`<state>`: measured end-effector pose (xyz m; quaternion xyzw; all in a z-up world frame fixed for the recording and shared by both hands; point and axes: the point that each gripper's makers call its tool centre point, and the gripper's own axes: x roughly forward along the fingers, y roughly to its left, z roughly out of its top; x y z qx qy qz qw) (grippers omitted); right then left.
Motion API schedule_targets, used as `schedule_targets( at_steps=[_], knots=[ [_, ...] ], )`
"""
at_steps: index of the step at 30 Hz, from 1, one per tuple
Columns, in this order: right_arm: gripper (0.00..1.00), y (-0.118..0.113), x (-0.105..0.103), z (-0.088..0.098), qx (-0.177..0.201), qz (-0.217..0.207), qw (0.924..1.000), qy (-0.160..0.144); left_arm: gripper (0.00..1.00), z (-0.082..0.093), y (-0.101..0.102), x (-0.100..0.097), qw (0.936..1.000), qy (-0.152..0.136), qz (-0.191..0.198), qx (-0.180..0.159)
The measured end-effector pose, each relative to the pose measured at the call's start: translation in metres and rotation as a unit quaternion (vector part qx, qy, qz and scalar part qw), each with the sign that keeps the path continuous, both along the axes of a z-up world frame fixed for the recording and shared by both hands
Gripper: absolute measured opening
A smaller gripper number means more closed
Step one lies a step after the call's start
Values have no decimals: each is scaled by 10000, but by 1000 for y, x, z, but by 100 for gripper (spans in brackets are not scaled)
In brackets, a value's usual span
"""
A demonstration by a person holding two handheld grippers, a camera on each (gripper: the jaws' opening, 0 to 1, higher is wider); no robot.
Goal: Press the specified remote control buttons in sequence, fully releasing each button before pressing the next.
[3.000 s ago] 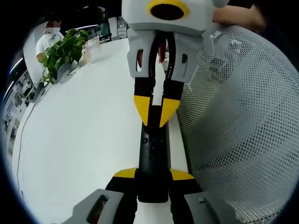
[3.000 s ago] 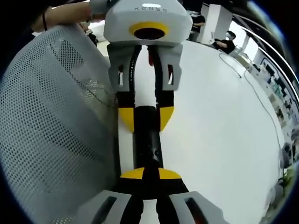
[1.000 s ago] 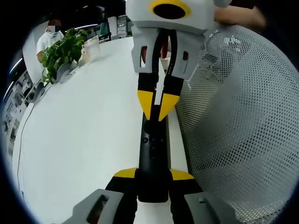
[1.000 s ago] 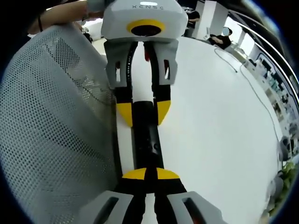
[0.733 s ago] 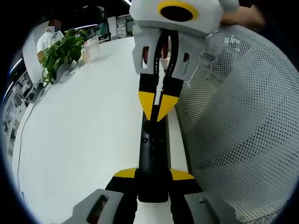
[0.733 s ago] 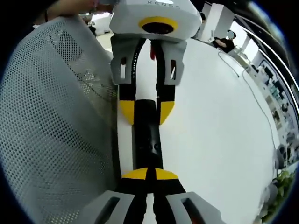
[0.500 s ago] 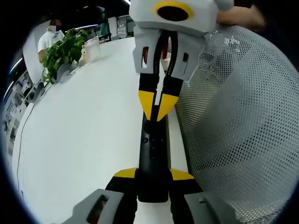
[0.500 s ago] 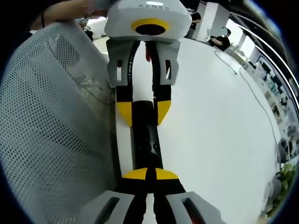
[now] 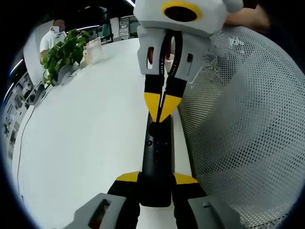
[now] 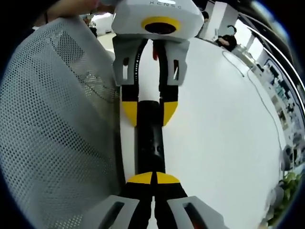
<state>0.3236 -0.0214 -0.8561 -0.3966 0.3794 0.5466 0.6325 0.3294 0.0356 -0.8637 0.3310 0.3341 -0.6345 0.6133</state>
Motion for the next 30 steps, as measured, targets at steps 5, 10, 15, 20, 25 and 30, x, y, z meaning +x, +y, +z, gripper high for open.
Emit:
schedule_targets(
  at_steps=[5, 10, 15, 20, 25, 30],
  knots=[
    [0, -1, 2, 0, 64, -119, 9999, 30, 25, 0, -1, 0, 10000, 5, 1, -14],
    [0, -1, 2, 1, 233, -317, 9991, 170, 25, 0, -1, -1, 10000, 0, -1, -5],
    [0, 0, 2, 1, 307, -405, 9984, 250, 25, 0, -1, -1, 10000, 0, 1, 2],
    [0, 6, 1, 1, 357, -294, 9987, 205, 25, 0, -1, -1, 10000, 6, 6, -11],
    [0, 14, -4, -1, 246, 9, 9996, 98, 25, 0, -1, -1, 10000, 7, 8, -23],
    [0, 13, -1, 0, 315, -230, 9990, 235, 25, 0, -1, -1, 10000, 3, -12, -28]
  ],
)
